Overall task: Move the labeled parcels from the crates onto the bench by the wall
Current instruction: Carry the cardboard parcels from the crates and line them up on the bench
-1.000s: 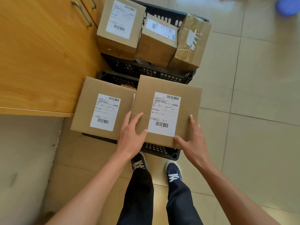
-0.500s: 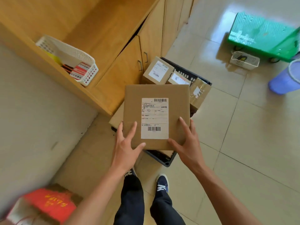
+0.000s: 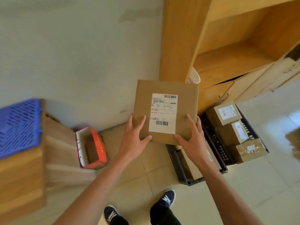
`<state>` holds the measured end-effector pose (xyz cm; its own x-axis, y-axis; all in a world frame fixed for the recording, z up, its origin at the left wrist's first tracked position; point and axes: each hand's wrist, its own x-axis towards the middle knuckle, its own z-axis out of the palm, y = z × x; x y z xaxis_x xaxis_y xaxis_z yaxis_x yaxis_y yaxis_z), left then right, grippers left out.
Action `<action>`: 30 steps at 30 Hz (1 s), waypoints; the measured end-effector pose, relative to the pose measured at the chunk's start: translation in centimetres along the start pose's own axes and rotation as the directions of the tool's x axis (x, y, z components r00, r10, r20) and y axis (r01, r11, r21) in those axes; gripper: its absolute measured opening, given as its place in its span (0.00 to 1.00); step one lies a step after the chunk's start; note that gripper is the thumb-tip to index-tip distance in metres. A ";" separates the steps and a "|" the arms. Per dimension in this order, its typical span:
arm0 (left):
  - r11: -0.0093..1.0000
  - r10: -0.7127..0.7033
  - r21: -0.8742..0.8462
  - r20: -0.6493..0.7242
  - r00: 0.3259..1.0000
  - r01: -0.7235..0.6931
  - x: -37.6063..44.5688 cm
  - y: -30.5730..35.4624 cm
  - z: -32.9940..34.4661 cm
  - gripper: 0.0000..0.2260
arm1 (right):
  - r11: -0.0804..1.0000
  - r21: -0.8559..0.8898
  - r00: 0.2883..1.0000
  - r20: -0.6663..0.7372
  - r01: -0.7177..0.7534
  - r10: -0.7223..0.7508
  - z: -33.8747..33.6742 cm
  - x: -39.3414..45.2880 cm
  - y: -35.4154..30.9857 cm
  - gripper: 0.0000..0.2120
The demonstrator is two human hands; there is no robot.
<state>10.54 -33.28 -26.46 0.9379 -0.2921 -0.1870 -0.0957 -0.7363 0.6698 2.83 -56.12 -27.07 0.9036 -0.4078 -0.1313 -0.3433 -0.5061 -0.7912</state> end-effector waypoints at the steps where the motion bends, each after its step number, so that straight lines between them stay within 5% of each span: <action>1: 1.000 -0.025 -0.008 -0.032 0.999 0.024 -0.9 -1.2 -1.6 0.38 | 1.000 -0.016 0.999 0.035 0.023 -0.023 1.3 -0.1 -1.7 0.43; 15: 0.935 -0.354 -0.164 -0.380 0.854 0.315 -20.7 -24.4 -24.7 0.38 | 0.861 -0.071 0.765 0.500 0.503 -0.406 26.0 -13.2 -24.6 0.59; 30: 0.873 -0.488 -0.243 -0.453 0.746 0.424 -29.6 -38.5 -34.4 0.36 | 0.813 -0.011 0.635 0.631 0.583 -0.447 41.9 -19.8 -34.5 0.56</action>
<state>-2.11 24.73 -22.05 0.8973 0.4183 -0.1410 0.3949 -0.6180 0.6798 7.51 1.21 -22.22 0.8884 0.4465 -0.1066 0.2447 -0.6571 -0.7130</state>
